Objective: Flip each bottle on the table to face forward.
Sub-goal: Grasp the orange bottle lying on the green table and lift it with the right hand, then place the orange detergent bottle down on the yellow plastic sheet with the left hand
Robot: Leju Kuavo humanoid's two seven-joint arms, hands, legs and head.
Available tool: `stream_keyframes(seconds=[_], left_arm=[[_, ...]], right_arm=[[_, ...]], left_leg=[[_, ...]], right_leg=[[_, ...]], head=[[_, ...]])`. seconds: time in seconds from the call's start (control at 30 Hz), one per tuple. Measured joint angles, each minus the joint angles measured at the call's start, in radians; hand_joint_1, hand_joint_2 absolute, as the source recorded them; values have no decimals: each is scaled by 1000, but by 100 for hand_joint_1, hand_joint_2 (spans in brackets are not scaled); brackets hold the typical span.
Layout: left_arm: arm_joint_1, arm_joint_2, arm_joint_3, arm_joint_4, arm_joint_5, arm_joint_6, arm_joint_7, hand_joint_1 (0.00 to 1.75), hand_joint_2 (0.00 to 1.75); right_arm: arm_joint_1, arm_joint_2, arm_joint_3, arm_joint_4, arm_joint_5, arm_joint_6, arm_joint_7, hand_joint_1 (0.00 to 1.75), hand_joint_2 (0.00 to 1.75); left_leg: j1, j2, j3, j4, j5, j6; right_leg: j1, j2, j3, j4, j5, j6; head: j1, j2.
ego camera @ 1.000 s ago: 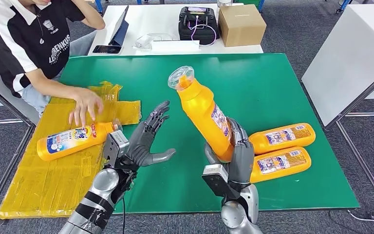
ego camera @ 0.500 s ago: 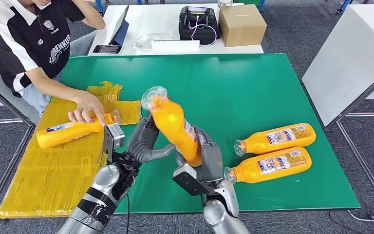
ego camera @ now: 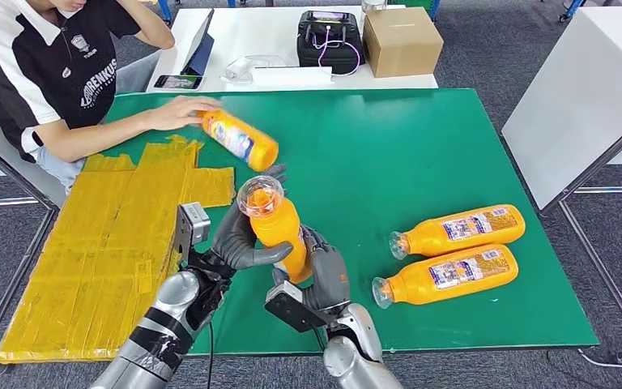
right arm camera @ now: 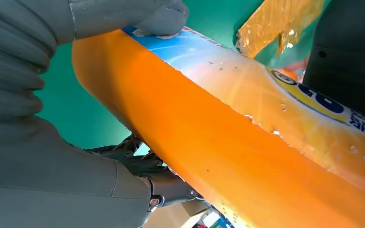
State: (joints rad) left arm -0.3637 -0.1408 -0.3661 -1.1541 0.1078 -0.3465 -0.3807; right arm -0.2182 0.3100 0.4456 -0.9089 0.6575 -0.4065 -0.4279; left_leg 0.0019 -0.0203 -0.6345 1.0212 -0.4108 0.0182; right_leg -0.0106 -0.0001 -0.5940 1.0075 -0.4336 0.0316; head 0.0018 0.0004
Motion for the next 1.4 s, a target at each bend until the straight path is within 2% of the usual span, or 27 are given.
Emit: stream_keyframes(seconds=[0.1, 0.13, 0.23, 0.5, 0.87, 0.9, 1.0, 1.03, 1.17, 1.4], left_arm=[[-2, -1, 0, 9, -11, 16, -8, 113, 175], [-3, -1, 0, 10, -16, 22, -11, 155, 175], [-3, -3, -1, 11, -33, 41, -17, 175, 175], [-6, -12, -6, 11, -119, 110, -37, 175, 175], [-9, -19, -11, 11, -159, 149, -43, 175, 175], [-9, -20, -11, 11, -159, 149, -43, 175, 175], [-11, -20, -11, 11, -159, 152, -43, 175, 175], [-12, -20, -10, 10, -159, 155, -43, 175, 175], [-23, -12, 9, 3, -201, 214, -32, 175, 175], [-90, 55, 107, -35, -409, 402, 31, 175, 175]], right_arm=[[-4, 4, 0, 13, -6, -2, 0, 175, 175], [-5, 4, 0, 16, -8, -3, 0, 175, 175], [-6, 5, 0, 22, -14, -6, 0, 175, 175], [-6, 5, 3, 30, -26, -14, 0, 175, 175], [-3, 5, 7, 31, -37, -18, -3, 175, 175], [-3, 5, 7, 31, -38, -19, -4, 150, 175], [2, 4, 7, 24, -48, -24, -11, 19, 175], [9, 2, 7, 12, -53, -27, -17, 0, 175], [67, -11, 10, -133, -99, -21, -40, 0, 175], [175, -91, -9, -529, -295, 110, -62, 0, 175]], left_leg=[[0, 0, 0, 0, 0, 0], [0, 0, 0, 0, 0, 0], [0, 0, 0, 0, 0, 0], [0, 0, 0, 0, 0, 0], [0, 0, 0, 0, 0, 0], [0, 0, 0, 0, 0, 0], [0, 0, 0, 0, 0, 0], [0, 0, 0, 0, 0, 0], [0, 0, 0, 0, 0, 0], [0, 0, 0, 0, 0, 0]], right_leg=[[0, 0, 0, 0, 0, 0], [0, 0, 0, 0, 0, 0], [0, 0, 0, 0, 0, 0], [0, 0, 0, 0, 0, 0], [0, 0, 0, 0, 0, 0], [0, 0, 0, 0, 0, 0], [0, 0, 0, 0, 0, 0], [0, 0, 0, 0, 0, 0], [0, 0, 0, 0, 0, 0], [0, 0, 0, 0, 0, 0]], head=[[0, 0], [0, 0], [0, 0], [0, 0], [0, 0], [0, 0], [0, 0], [0, 0], [0, 0], [0, 0]])
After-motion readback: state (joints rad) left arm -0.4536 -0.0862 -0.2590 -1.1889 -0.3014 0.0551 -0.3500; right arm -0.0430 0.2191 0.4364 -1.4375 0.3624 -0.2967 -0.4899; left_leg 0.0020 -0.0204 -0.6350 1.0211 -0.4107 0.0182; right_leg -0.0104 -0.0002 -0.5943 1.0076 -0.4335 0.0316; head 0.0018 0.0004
